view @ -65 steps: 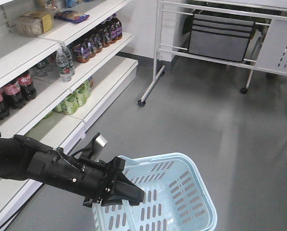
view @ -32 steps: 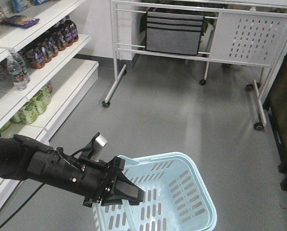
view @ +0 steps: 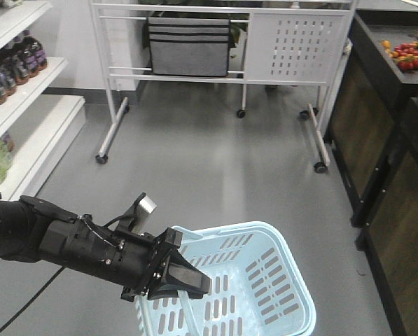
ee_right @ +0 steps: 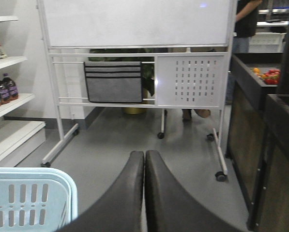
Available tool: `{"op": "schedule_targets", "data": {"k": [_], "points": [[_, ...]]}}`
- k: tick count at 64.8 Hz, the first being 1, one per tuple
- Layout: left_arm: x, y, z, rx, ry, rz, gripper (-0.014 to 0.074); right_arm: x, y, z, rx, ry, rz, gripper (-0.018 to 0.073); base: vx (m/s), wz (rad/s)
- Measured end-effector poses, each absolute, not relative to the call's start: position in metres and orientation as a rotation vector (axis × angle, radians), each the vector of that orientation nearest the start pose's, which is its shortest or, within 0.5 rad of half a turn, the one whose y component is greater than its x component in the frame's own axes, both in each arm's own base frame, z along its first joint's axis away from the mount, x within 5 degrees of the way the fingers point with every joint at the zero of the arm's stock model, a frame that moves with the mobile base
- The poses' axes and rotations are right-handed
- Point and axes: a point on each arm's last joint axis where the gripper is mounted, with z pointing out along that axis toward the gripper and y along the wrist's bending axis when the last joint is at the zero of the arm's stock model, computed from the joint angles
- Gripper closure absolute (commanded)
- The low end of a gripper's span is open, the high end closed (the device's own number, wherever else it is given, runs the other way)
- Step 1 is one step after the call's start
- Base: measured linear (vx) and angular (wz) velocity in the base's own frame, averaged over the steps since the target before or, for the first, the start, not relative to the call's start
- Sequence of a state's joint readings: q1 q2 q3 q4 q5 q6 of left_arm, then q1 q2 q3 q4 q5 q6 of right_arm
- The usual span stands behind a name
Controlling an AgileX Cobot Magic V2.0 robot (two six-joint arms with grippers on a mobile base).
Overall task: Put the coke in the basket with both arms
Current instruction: 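Hold the basket in the left gripper and turn the base away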
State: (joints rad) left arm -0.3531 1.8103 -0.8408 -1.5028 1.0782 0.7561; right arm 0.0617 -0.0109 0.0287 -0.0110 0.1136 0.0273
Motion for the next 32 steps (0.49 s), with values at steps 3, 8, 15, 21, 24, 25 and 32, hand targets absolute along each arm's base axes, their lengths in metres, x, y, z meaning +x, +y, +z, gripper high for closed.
{"op": "schedule_targets", "data": {"k": [3,8,15,21,24,25,32], "points": [[0.2575,-0.1802,0.1719,0.030,2.688,-1.750,0.0602,0.0566,0.0034,0.1938,-0.036,1.615,0.059,0.0569,0.00,-0.28],[0.2575,-0.1802,0.1719,0.030,2.688,-1.750,0.0602,0.0566,0.0034,0.1938,-0.036,1.615,0.059,0.0569,0.01,-0.28],[0.2575,-0.1802,0.1719,0.030,2.688,-1.750,0.0602,0.0566,0.0034,0.1938,-0.036,1.615,0.059,0.0569,0.01,-0.27],[0.2575,-0.1802,0.1719,0.030,2.688,-1.750,0.0602,0.0566,0.0034,0.1938,-0.036,1.615,0.059,0.0569,0.02,-0.24],[0.2575,-0.1802,0.1719,0.030,2.688,-1.750,0.0602,0.0566,0.0034,0.1938,-0.036,1.615,0.059,0.0569,0.03,-0.21],[0.2575,-0.1802,0.1719,0.030,2.688,-1.750,0.0602,0.0566,0.0034,0.1938,-0.036,1.615,0.059,0.0569,0.03,-0.20],[0.2575,-0.1802,0.1719,0.030,2.688,-1.750,0.0602,0.0566,0.0034,0.1938,-0.036,1.615,0.059,0.0569,0.03,-0.16]]}}
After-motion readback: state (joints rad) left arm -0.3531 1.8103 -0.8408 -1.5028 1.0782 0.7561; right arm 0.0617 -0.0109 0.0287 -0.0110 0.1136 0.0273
